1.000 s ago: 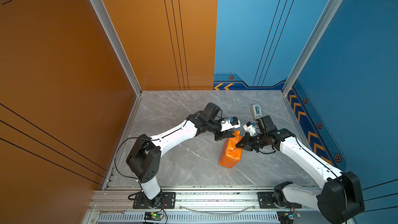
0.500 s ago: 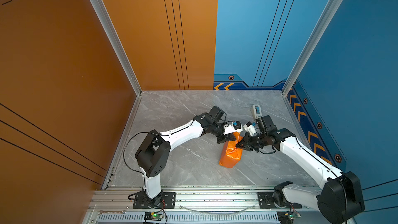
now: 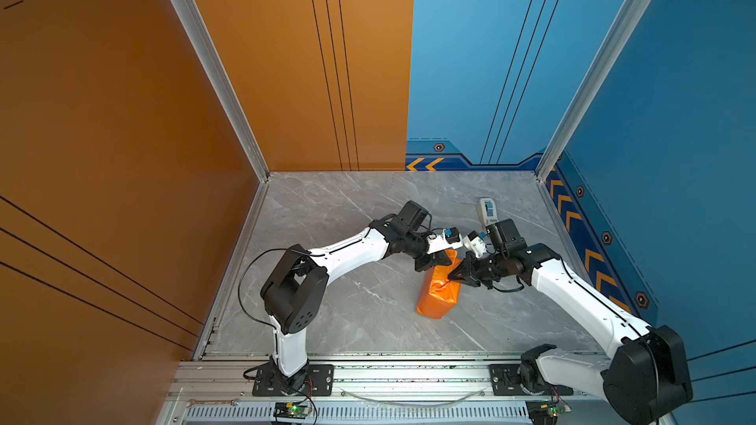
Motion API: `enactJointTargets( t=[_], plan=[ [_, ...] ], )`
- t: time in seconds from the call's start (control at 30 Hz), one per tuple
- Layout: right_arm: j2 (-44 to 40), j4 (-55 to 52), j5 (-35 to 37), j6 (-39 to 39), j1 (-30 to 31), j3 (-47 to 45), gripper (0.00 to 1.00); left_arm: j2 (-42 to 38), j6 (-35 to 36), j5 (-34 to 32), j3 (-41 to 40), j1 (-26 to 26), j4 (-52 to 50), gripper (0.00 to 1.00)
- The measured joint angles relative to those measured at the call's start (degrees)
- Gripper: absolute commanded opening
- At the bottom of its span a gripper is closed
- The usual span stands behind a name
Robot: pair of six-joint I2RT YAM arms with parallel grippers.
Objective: Wrap a gift box in wrapping paper
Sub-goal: Stick the wrapping paper to the gift box.
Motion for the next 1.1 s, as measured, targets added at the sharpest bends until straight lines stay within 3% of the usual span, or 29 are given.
enactJointTargets(
  t=[0.1,0.27,0.57,0.7,0.83,1.0,1.1],
  plan=[
    [0.0,-0.3,0.2,0.0,0.0,0.2,0.01,0.8,-0.9,-0.2,0.5,-0.2,0.9,0.03],
    [-0.3,-1.5,0.6,0.4,0.0,1.2,0.23,0.8,-1.1,-1.0,0.3,-0.3,2.0,0.01],
    [-4.9,-7.3,4.4,1.7,0.1,1.9,0.30,0.3,-0.9,-2.4,-1.4,-0.4,5.2,0.01],
    [-6.9,-10.8,6.5,1.9,0.1,3.0,0.27,0.2,-0.9,-3.1,-1.6,-0.3,5.8,0.01],
    [-8.8,-12.8,8.5,1.1,0.1,6.5,0.16,0.0,-0.8,-3.5,-1.8,-0.4,5.9,0.01],
    [-10.8,-9.1,9.0,1.8,1.3,8.2,0.01,0.0,-0.3,-3.7,-1.8,-0.4,5.8,0.01],
    [-8.5,-6.0,9.1,2.2,3.6,8.1,0.00,-0.2,0.2,-4.0,-1.9,-0.4,5.8,0.01]
  ],
)
